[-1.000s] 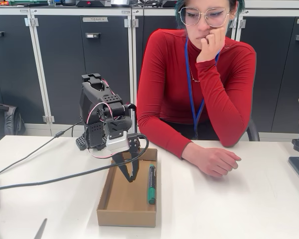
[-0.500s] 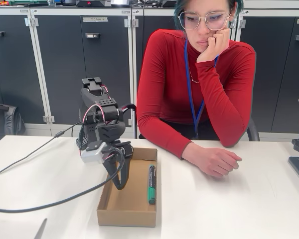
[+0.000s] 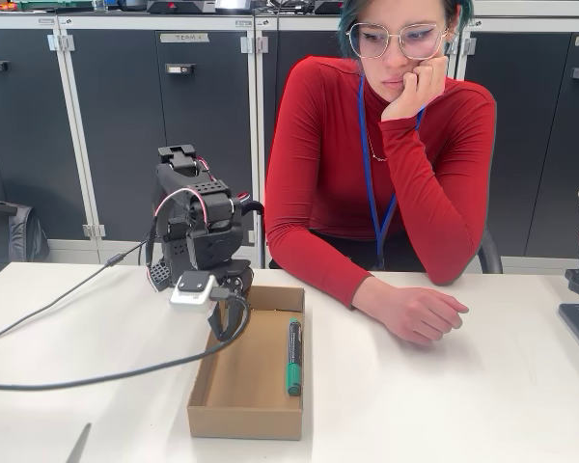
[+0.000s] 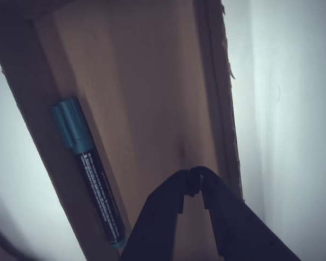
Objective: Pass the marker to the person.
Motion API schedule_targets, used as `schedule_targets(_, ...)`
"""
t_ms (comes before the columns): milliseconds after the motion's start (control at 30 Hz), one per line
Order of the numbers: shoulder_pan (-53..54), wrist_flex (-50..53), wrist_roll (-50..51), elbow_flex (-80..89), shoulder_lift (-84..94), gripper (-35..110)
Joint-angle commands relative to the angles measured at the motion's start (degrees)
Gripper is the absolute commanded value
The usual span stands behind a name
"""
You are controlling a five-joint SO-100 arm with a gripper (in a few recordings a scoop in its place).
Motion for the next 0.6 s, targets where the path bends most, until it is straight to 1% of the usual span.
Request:
schedule_targets(0, -2.37, -0.09, -1.14, 2.9, 8.53, -5)
schedule_targets(267, -1.58, -2.55, -3.16, 13.27, 16.17, -5)
schedule_targets(433, -4.39, -3.6, 0.0, 10.02, 13.27, -5)
schedule_targets(567, -9.05, -9.84, 3.08, 9.84, 12.83, -5)
